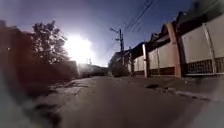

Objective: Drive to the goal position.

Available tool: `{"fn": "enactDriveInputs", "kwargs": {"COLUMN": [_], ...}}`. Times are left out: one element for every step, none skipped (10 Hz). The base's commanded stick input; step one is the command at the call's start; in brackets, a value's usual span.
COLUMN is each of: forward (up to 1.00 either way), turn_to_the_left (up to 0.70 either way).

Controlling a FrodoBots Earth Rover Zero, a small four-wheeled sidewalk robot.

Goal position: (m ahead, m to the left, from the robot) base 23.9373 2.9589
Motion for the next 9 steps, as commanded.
{"fn": "enactDriveInputs", "kwargs": {"forward": [1.00, 1.00, 1.00, 1.00, 1.00, 1.00, 1.00, 1.00, 1.00], "turn_to_the_left": [0.00, 0.00, 0.00, 0.00, 0.00, 0.00, 0.00, 0.00, 0.00]}}
